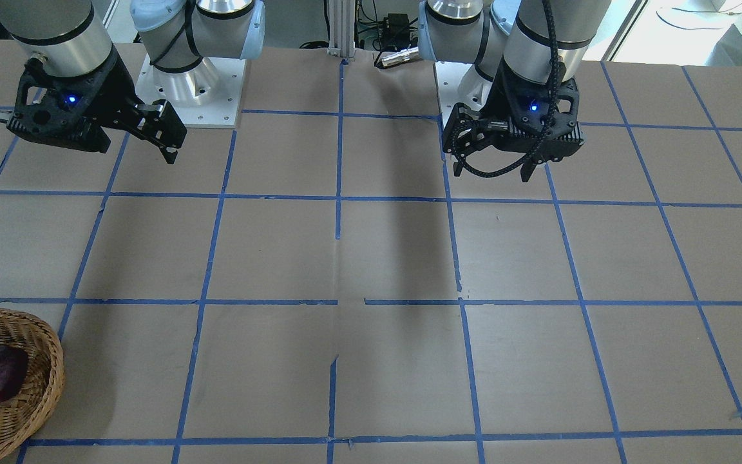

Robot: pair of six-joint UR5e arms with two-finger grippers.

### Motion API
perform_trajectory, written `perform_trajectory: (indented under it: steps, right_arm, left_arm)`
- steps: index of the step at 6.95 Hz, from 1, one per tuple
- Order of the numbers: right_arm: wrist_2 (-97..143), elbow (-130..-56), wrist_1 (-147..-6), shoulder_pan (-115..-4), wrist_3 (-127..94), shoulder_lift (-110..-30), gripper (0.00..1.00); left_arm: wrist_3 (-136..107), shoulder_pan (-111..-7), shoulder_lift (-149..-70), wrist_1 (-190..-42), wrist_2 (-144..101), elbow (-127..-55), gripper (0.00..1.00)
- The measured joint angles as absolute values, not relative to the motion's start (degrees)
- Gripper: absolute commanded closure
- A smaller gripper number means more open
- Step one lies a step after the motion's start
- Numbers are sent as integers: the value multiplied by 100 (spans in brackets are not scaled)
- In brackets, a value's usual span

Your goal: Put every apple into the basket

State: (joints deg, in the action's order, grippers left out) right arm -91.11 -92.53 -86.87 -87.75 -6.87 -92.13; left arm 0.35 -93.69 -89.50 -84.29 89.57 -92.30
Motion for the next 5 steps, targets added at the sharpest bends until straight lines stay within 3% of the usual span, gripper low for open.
perform_trajectory:
  steps: [5]
  right_arm:
    - [-9031, -9266, -8434, -8768, -695, -9476, 0]
  left_arm:
    - [35, -9369, -8945, -8429, 8960, -9229, 0]
